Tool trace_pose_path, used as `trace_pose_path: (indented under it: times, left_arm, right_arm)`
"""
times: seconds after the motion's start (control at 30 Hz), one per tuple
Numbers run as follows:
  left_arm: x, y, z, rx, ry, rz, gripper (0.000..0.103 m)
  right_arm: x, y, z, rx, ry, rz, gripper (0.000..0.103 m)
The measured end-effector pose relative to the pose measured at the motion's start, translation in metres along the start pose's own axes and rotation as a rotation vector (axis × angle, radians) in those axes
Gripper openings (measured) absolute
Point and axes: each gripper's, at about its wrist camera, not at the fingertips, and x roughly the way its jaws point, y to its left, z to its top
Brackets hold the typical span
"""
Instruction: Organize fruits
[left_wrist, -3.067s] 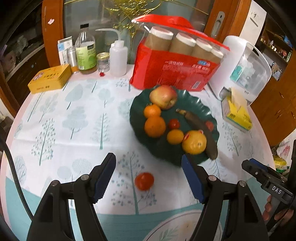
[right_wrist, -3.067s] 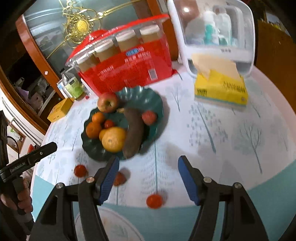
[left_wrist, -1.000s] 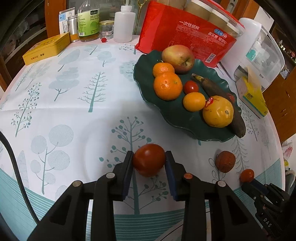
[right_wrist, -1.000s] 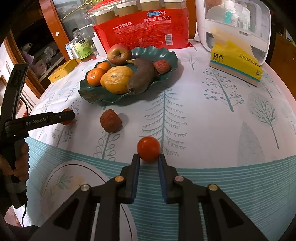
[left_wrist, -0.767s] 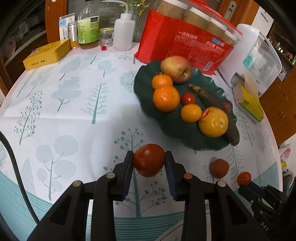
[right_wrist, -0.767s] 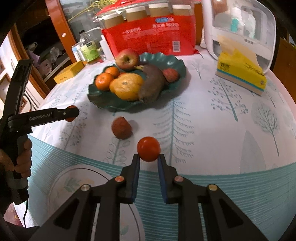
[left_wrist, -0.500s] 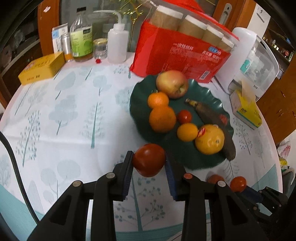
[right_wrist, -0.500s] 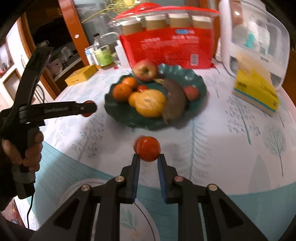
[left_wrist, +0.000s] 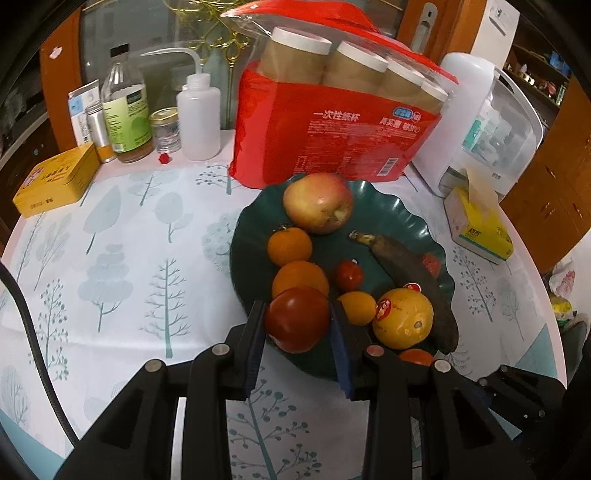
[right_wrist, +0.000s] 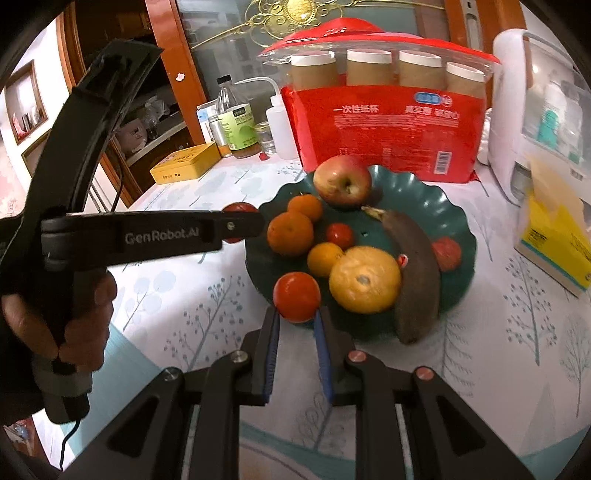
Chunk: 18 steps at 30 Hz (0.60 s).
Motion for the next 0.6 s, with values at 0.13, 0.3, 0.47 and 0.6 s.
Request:
trace_pose_path:
  times: [0.13, 0.3, 0.47, 0.6]
  left_arm:
    - [0.007, -0.002, 0.000, -0.002, 0.012, -0.011, 0.032]
    - [0.014, -0.003, -0.003, 0.000, 0.031, -0.017, 0.032]
    - [0.011, -0.004, -0.005, 0.000, 0.033, -0.006, 0.050]
    - [0.002, -0.004, -0.005, -0.001, 0.018, 0.012, 0.058]
  right_arm:
    - [0.009, -0.001, 0.004, 0.002, 0.011, -0.003, 0.020]
    - [0.017, -0.007, 0.003, 0.016, 0.029, -0.009, 0.020]
    - [0.020, -0.014, 0.002, 0.062, 0.047, 0.004, 0.021]
    - [0.015, -0.018, 0.001, 0.089, 0.043, 0.004, 0.025]
